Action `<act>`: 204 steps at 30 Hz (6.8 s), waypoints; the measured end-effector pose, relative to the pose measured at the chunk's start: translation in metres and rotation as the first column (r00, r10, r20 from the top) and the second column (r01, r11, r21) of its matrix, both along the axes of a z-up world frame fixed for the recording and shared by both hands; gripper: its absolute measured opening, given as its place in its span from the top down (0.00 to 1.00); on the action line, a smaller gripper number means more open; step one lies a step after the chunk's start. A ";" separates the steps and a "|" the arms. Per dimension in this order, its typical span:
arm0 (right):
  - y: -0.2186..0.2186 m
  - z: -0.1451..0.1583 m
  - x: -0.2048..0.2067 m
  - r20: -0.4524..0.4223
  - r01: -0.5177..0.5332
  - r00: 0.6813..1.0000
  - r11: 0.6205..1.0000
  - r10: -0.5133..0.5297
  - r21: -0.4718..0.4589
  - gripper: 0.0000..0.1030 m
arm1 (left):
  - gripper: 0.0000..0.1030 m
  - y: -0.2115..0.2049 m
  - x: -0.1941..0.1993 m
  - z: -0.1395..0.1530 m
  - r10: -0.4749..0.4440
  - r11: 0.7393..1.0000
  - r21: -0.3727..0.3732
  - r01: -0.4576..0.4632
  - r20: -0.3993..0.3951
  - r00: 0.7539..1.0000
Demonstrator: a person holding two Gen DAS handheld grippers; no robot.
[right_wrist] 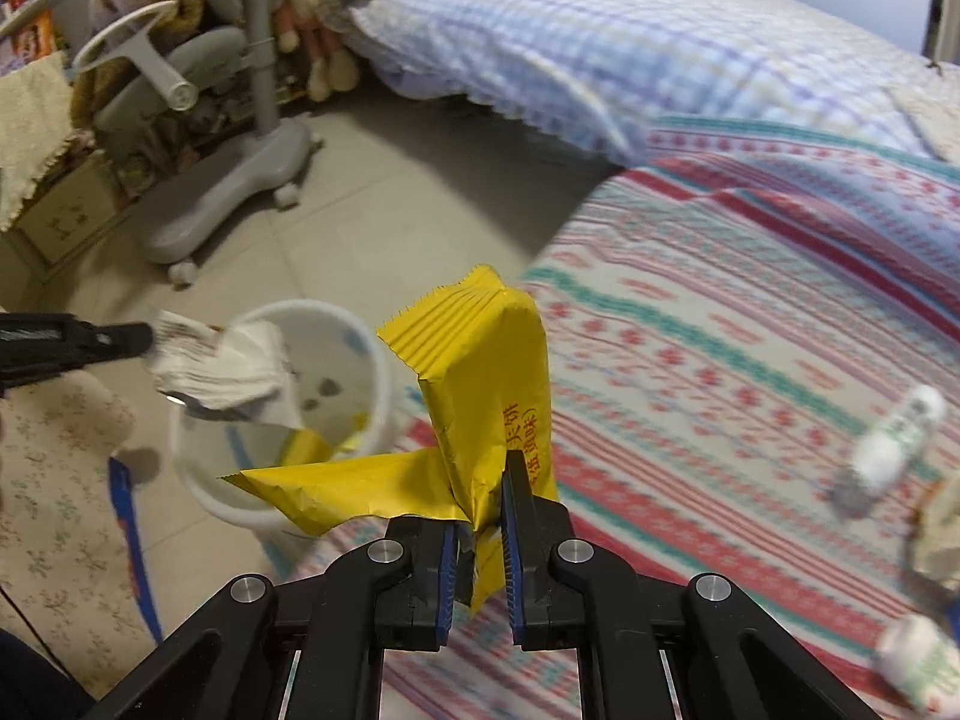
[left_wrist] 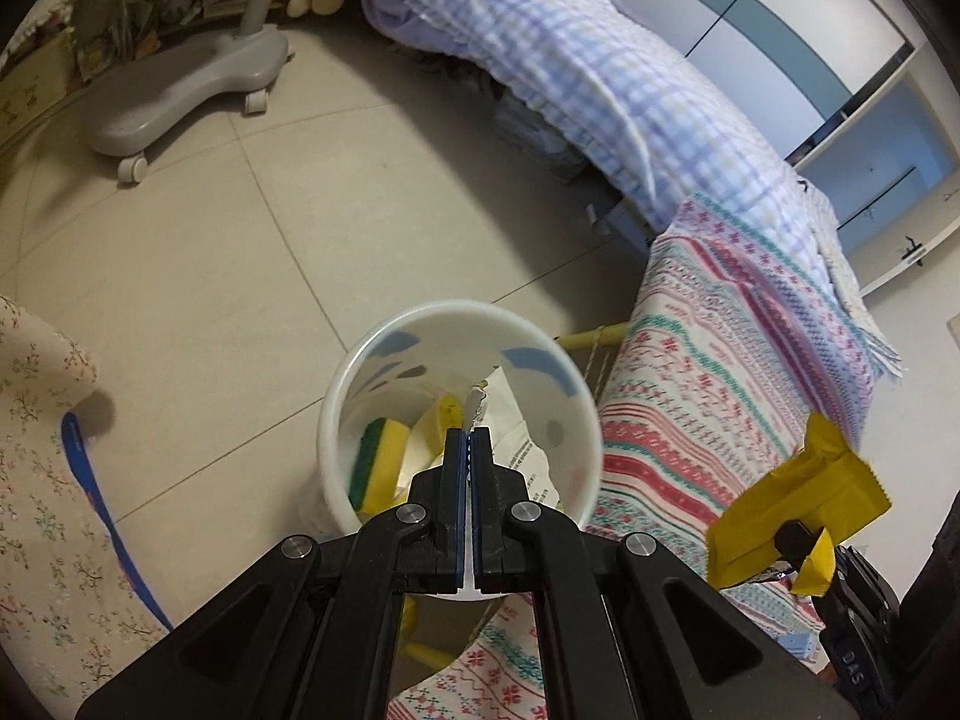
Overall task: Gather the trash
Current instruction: 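Carry the paper and yellow snack bag in both grippers over the bin, then open both grippers to drop the paper and snack bag into the bin, then move both grippers back to the remaining trash on the bedspread, then grasp the crumpled paper with the left gripper while the right gripper grasps a white tissue, then carry the crumpled paper and tissue in both grippers over the bin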
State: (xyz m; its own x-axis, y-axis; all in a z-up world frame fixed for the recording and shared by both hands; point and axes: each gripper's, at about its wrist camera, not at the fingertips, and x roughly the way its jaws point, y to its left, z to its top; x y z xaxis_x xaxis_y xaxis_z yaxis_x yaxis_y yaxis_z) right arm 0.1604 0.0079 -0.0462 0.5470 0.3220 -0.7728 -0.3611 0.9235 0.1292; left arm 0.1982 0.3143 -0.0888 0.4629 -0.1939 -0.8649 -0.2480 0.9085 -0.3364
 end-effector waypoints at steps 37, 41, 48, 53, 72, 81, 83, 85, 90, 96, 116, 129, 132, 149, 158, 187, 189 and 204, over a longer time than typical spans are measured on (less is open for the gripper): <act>0.116 -0.057 0.046 -0.128 -0.031 0.990 0.986 0.052 0.162 0.50 | 0.98 0.002 0.011 -0.001 -0.007 0.999 -0.043 0.007 -0.003 1.000; 0.099 -0.053 0.040 -0.124 -0.028 0.991 0.989 0.046 0.146 0.50 | 0.98 -0.013 0.014 0.005 -0.035 0.998 -0.044 0.036 0.012 0.999; 0.046 -0.035 0.022 -0.112 -0.006 0.994 0.997 0.015 0.077 0.50 | 0.98 -0.055 0.016 0.015 -0.105 0.993 -0.046 0.107 0.041 0.994; -0.005 -0.008 0.013 -0.112 0.056 0.993 0.996 -0.049 0.062 0.50 | 0.98 -0.106 0.017 0.022 -0.193 0.979 -0.059 0.197 0.064 0.979; -0.292 0.032 -0.020 -0.150 0.507 0.857 0.858 -0.492 0.079 0.36 | 0.47 -0.373 0.007 0.028 -0.524 0.837 -0.096 0.539 0.147 0.839; -0.351 0.004 -0.023 -0.247 0.594 0.776 0.804 -0.581 -0.026 0.36 | 0.42 -0.481 0.006 -0.005 -0.619 0.781 0.029 0.624 0.168 0.767; -0.357 -0.004 -0.025 -0.270 0.595 0.767 0.803 -0.582 -0.041 0.36 | 0.43 -0.489 0.008 -0.016 -0.613 0.789 0.074 0.609 0.140 0.777; -0.361 -0.010 -0.028 -0.290 0.590 0.763 0.806 -0.577 -0.050 0.36 | 0.88 -0.487 0.014 -0.023 -0.596 0.802 0.058 0.594 0.142 0.790; -0.366 -0.015 -0.034 -0.297 0.578 0.768 0.814 -0.567 -0.059 0.36 | 0.96 -0.465 0.014 -0.018 -0.564 0.817 -0.023 0.576 0.170 0.808; -0.368 -0.014 -0.033 -0.293 0.578 0.770 0.814 -0.567 -0.053 0.36 | 0.96 -0.429 0.005 0.004 -0.541 0.820 -0.087 0.566 0.206 0.816; -0.271 -0.039 0.035 -0.238 0.342 0.902 0.932 -0.361 -0.120 0.37 | 0.96 -0.315 0.005 0.029 -0.446 0.871 -0.124 0.475 0.207 0.871; -0.245 -0.089 0.059 -0.321 0.223 0.904 0.952 -0.283 -0.211 0.72 | 0.96 -0.283 0.009 0.028 -0.413 0.885 -0.143 0.443 0.195 0.890; -0.242 -0.083 0.059 -0.315 0.218 0.907 0.950 -0.281 -0.222 0.87 | 0.96 -0.279 0.007 0.030 -0.409 0.889 -0.134 0.438 0.199 0.891; -0.231 -0.019 0.051 -0.236 0.255 0.935 0.964 -0.266 -0.078 0.88 | 0.96 -0.235 0.005 0.044 -0.354 0.911 -0.144 0.386 0.205 0.913; -0.189 0.009 0.042 -0.177 0.197 0.965 0.980 -0.195 -0.009 0.88 | 0.96 -0.180 0.003 0.047 -0.272 0.946 -0.129 0.297 0.181 0.945; -0.025 -0.014 0.014 -0.155 -0.086 0.984 0.996 0.089 0.028 0.88 | 0.96 -0.023 -0.006 -0.014 0.011 0.932 -0.362 -0.034 -0.065 0.998; -0.014 -0.019 0.014 -0.161 -0.100 0.981 0.994 0.104 0.032 0.88 | 0.96 -0.020 -0.004 -0.017 0.022 0.931 -0.361 -0.048 -0.077 0.997; 0.049 -0.038 0.007 -0.180 -0.182 0.965 0.980 0.193 0.075 0.88 | 0.35 0.024 -0.009 -0.018 0.153 0.882 -0.438 -0.173 -0.080 0.985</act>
